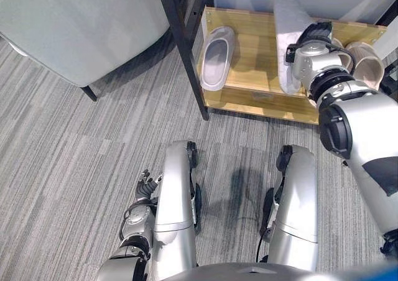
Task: Arrange the slippers neatly on the shoe rack.
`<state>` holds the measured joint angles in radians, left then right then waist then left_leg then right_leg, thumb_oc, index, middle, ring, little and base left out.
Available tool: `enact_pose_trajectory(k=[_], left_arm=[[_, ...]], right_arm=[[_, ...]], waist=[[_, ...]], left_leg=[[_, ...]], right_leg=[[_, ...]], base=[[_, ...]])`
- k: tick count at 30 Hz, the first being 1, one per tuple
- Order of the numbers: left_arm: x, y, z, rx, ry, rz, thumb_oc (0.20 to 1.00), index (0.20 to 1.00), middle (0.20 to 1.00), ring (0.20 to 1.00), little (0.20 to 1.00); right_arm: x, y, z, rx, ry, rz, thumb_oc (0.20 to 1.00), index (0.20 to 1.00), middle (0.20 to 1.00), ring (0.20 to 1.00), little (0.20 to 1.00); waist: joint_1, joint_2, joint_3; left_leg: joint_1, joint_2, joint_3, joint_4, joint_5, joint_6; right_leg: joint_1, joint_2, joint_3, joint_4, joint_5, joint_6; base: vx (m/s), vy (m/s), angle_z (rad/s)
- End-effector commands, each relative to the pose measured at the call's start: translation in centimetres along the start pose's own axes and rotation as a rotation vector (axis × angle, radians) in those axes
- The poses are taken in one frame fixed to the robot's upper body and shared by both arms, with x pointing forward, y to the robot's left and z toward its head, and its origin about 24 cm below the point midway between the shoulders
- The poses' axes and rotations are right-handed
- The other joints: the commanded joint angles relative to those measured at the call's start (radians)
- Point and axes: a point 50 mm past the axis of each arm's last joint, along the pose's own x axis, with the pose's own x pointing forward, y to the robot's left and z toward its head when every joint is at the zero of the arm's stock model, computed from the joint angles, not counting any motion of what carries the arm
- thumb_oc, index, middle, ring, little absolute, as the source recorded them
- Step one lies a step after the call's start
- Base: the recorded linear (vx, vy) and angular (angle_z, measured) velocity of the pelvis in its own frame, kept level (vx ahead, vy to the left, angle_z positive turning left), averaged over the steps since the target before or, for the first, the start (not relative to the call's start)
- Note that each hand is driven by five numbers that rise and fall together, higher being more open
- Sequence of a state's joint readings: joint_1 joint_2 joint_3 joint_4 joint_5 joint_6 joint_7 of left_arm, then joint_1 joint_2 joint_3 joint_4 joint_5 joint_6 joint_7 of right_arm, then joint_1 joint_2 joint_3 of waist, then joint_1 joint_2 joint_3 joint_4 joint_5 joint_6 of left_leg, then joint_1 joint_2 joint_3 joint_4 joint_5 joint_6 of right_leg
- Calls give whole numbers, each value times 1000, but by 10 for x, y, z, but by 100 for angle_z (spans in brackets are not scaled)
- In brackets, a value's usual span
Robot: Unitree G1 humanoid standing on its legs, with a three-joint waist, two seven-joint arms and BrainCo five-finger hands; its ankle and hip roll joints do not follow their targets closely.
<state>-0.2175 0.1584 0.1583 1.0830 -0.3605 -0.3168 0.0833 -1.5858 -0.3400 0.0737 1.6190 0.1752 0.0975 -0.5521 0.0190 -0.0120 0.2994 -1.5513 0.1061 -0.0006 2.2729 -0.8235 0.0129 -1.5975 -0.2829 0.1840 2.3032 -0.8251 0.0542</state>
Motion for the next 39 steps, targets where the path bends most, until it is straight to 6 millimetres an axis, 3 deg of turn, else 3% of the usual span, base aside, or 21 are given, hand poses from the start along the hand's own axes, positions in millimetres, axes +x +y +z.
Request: enact_pose_trajectory(k=[1, 7, 16, 23, 28, 32, 33, 34, 39], left_arm=[[-5, -43, 3, 25, -61, -147, 1000, 1000, 1000, 1000, 1000], [-8, -46, -1, 25, -51, -151, 1000, 1000, 1000, 1000, 1000], [-7, -47, 7, 47, -93, -174, 1000, 1000, 1000, 1000, 1000], [-11, -58, 10, 69, -111, -218, 1000, 1000, 1000, 1000, 1000], [-12, -58, 8, 111, -107, -247, 1000, 1000, 1000, 1000, 1000], [-16, -65, -7, -49, -11, -246, 1000, 1000, 1000, 1000, 1000], [-17, -65, -7, -61, -9, -252, 1000, 1000, 1000, 1000, 1000], [-18, -67, -7, -68, -10, -263, 1000, 1000, 1000, 1000, 1000], [-23, -72, -11, -24, -6, -299, 1000, 1000, 1000, 1000, 1000]], right_arm=[[-7, -4, 49, 87, -107, 15, 200, 200, 200, 200, 200], [-8, 2, 44, 87, -82, 67, 200, 200, 200, 200, 200], [-7, -11, 63, 117, -111, 51, 200, 200, 200, 200, 200], [-2, -15, 52, 139, -76, 46, 200, 200, 200, 200, 200], [-4, -15, 58, 111, -130, 22, 200, 200, 200, 200, 200], [-8, -14, 68, 100, -170, -10, 200, 200, 200, 200, 200], [-8, -15, 68, 101, -175, -16, 489, 489, 489, 489, 489], [-7, -16, 69, 114, -176, -22, 1000, 1000, 1000, 1000, 1000], [-6, -21, 71, 314, -116, -15, 1000, 1000, 1000, 1000, 1000]], waist=[[30, -9, 47], [39, -5, 74], [63, 1, 157], [79, 10, 163], [89, 11, 178], [84, 20, 185], [84, 22, 184], [86, 24, 184], [96, 37, 182]], left_leg=[[-19, 2, -102, 30, 22, -15], [-19, -1, -95, 29, 20, -9], [-19, -8, -83, 25, 13, 11], [-19, -8, -76, 21, 7, 16], [-19, -10, -74, 28, 0, 17], [-19, -7, -72, 28, -1, 19], [-19, -7, -72, 29, -2, 18], [-19, -5, -71, 29, -2, 17], [-19, -6, -72, 27, -1, 16]], right_leg=[[27, 2, 103, -69, 191, -51], [27, -1, 108, -70, 195, -53], [27, -9, 118, -82, 211, -53], [27, -19, 124, -85, 212, -49], [27, -21, 127, -66, 205, -51], [27, -30, 125, -60, 205, -55], [27, -32, 125, -59, 206, -55], [27, -33, 124, -58, 205, -56], [27, -42, 121, -57, 205, -62]], base=[[-32, 59, 3], [-13, 30, 0], [-30, 41, 3], [6, 9, 1], [16, -19, 5], [8, -4, 2], [0, 0, 0], [14, 3, 3], [0, 0, 0]])
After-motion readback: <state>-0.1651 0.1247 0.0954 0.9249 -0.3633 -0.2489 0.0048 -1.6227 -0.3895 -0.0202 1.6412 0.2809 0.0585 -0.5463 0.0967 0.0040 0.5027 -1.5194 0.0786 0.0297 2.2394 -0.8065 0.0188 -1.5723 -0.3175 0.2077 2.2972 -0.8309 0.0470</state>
